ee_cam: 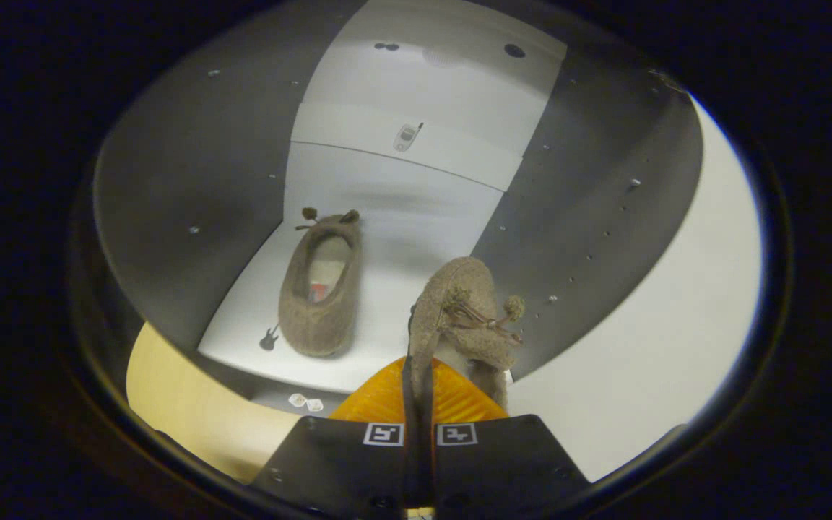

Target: Open the shoe cabinet door, grab the shoes and put them into the shoe cabinet, then close the shoe cabinet door.

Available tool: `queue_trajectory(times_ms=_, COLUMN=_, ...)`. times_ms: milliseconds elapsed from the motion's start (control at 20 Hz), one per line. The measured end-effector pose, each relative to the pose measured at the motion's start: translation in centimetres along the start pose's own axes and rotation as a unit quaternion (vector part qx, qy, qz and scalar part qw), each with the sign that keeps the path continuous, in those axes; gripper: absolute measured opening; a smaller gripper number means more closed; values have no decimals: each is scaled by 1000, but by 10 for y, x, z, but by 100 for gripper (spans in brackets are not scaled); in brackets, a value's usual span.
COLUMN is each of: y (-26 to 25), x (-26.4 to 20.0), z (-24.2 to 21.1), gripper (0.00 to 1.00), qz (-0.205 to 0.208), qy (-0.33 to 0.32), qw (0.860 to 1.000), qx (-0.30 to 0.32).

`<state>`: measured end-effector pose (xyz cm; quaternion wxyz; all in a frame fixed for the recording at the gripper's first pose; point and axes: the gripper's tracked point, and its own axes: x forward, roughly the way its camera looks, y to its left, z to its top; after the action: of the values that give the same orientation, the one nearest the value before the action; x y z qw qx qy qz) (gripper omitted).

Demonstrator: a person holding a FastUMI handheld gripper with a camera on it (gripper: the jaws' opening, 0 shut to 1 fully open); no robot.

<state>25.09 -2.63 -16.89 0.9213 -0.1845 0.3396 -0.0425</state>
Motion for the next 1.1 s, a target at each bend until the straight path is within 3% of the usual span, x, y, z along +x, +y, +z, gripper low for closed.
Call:
queue_trajectory(times_ms=350, y=14, x=69, z=15, gripper=2, qz=13, qy=23, qw=999, qx=-29)
queue_trajectory(times_ms=1100, y=6, x=117, z=44, gripper=3, qz=25, qy=3, qw=1000, qx=-17)
